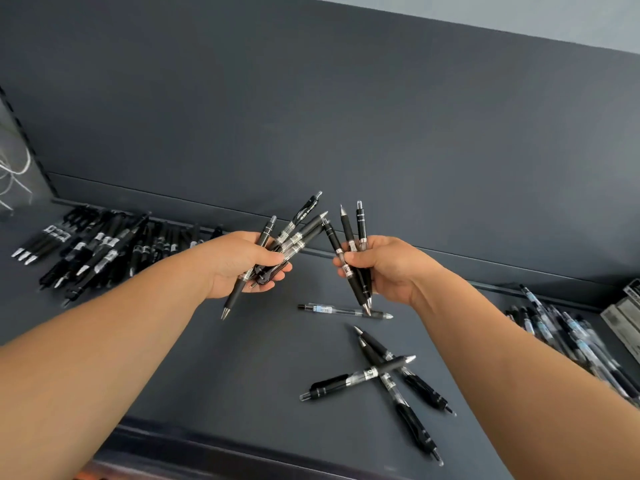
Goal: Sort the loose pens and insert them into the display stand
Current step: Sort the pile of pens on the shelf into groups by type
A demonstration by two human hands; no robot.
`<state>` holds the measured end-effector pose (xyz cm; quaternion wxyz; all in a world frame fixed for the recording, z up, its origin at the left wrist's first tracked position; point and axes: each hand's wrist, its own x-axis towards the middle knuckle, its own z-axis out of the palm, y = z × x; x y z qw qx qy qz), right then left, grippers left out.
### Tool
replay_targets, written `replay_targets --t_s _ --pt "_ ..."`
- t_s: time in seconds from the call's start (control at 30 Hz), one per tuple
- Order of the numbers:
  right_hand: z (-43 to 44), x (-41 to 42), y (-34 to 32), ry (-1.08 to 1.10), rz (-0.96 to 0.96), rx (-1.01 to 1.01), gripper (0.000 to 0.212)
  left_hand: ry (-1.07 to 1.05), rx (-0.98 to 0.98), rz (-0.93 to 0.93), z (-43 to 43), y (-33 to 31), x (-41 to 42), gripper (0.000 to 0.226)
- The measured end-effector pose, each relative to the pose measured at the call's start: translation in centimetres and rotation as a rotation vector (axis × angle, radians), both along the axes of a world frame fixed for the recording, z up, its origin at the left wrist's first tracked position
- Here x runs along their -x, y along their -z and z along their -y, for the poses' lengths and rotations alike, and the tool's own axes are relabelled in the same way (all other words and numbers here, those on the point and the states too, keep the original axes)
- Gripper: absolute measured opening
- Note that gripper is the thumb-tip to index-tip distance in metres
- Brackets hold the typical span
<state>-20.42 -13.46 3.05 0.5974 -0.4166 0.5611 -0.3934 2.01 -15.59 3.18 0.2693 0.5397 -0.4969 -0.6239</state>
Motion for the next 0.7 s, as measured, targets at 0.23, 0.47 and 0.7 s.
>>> replay_targets --t_s 0.23,0.47,0.7 --pt "2.6 -7.1 0.5 -0.058 0.06 -0.056 0.013 -0.156 0.012 0.02 0.6 0.0 -5.7 0.01" --pt "4.6 -14.7 1.2 -0.055 0.056 -0.113 0.013 -0.373 0.061 0.146 1.8 0.3 -13.6 0.013" --pt "5.9 -19.0 2.9 0.029 -0.06 -0.074 0.012 -0.476 0.049 0.192 2.9 1.3 -16.8 0.014"
